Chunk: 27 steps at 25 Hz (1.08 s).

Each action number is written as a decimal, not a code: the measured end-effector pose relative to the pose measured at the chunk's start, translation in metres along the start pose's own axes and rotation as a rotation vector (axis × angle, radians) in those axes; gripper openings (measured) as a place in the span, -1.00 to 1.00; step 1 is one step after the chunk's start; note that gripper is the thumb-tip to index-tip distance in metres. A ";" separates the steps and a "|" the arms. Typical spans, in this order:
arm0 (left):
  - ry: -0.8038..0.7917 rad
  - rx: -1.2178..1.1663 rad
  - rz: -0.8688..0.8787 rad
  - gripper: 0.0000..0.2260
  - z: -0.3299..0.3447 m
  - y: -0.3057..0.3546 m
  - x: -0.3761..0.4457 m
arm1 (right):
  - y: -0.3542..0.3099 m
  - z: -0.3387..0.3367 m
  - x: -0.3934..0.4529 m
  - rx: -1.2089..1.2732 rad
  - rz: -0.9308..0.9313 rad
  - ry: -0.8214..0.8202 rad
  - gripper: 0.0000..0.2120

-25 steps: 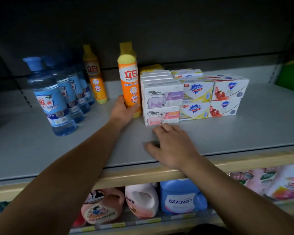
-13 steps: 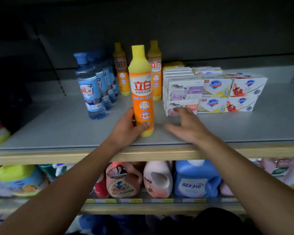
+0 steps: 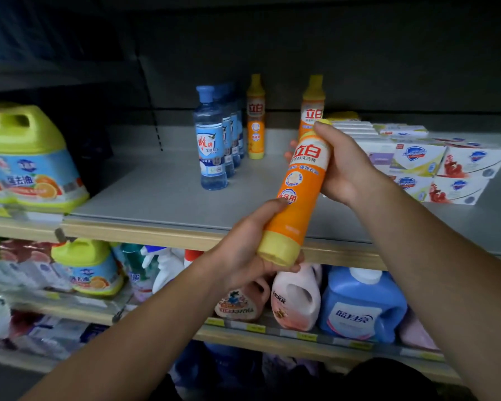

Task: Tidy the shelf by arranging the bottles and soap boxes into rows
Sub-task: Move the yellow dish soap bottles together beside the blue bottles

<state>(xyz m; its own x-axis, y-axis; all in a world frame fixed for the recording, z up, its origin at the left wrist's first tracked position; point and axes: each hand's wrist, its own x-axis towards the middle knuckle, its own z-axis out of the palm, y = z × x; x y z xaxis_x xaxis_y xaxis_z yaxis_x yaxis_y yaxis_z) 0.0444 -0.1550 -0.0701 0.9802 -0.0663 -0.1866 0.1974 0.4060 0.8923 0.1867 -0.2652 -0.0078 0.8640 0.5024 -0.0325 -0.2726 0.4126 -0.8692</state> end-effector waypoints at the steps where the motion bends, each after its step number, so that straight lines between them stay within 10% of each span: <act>1: 0.012 -0.008 -0.008 -0.43 -0.004 0.000 -0.001 | 0.003 0.003 -0.001 -0.005 -0.011 0.030 -0.60; 4: 0.195 0.214 0.134 -0.54 -0.014 -0.004 0.002 | 0.002 0.018 -0.005 -0.132 -0.119 0.181 -0.67; 8: 0.535 1.179 0.603 -0.31 -0.022 -0.016 0.008 | -0.007 0.041 -0.011 -0.422 -0.359 0.381 -0.72; 12: 0.696 1.304 0.709 -0.36 -0.020 -0.012 0.020 | -0.012 0.051 -0.010 -0.452 -0.400 0.397 -0.65; 20: -0.244 -0.410 -0.005 -0.44 -0.002 0.009 -0.011 | -0.009 0.018 -0.002 -0.197 0.083 0.034 -0.55; 27: -0.481 -0.748 -0.060 -0.35 0.006 0.004 -0.014 | 0.006 0.004 0.004 0.041 0.153 -0.118 -0.47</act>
<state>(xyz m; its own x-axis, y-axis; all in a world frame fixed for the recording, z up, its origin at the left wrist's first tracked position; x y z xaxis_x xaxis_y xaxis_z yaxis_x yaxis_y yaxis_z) 0.0318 -0.1578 -0.0617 0.9028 -0.4136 0.1180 0.3510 0.8670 0.3536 0.1869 -0.2573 -0.0115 0.7565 0.6459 -0.1025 -0.4157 0.3540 -0.8378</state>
